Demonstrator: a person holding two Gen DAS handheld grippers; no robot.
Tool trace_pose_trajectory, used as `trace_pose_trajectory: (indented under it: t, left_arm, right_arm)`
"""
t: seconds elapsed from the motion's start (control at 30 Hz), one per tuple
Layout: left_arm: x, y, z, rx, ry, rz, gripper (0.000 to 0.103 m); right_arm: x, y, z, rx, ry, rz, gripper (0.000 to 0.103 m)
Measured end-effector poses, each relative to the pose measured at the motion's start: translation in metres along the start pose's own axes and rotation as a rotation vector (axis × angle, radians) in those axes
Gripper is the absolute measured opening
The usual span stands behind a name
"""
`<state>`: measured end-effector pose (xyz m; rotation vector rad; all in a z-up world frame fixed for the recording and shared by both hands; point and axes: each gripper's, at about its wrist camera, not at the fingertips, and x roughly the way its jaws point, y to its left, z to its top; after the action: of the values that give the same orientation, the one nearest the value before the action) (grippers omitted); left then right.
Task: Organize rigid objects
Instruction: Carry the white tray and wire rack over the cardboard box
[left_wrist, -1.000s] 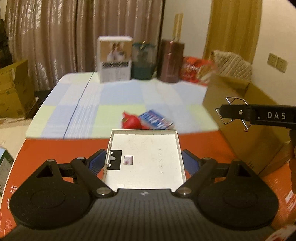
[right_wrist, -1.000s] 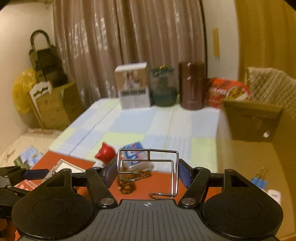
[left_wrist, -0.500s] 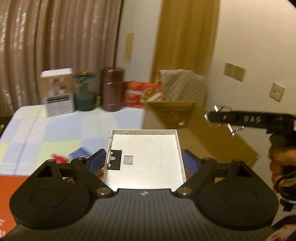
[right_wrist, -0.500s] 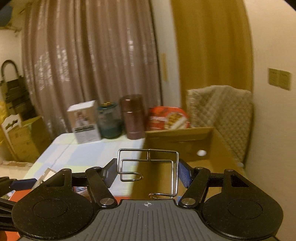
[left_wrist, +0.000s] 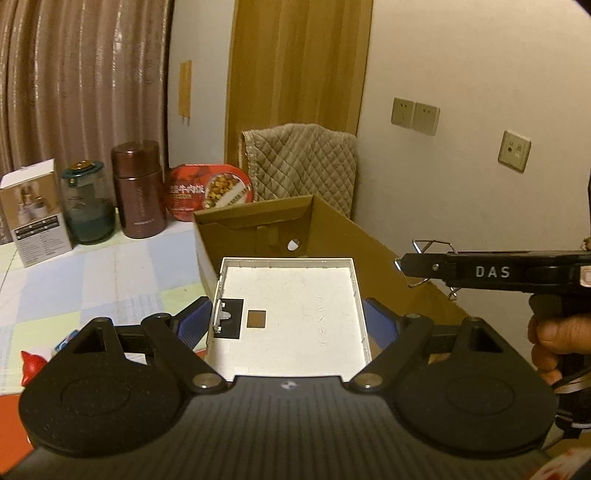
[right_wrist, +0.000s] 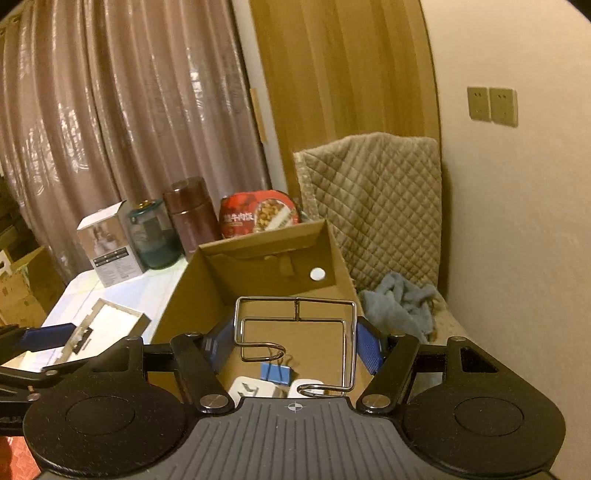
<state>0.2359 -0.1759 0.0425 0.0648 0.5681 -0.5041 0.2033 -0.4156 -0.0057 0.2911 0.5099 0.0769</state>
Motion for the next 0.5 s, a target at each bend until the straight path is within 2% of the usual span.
trace_pose_trajectory:
  t: [0.5]
  left_arm:
    - [0.056,0.001,0.014,0.050,0.035,0.014,0.085]
  right_arm:
    - [0.024,-0.018,0.012,0.005,0.015,0.016,0.064]
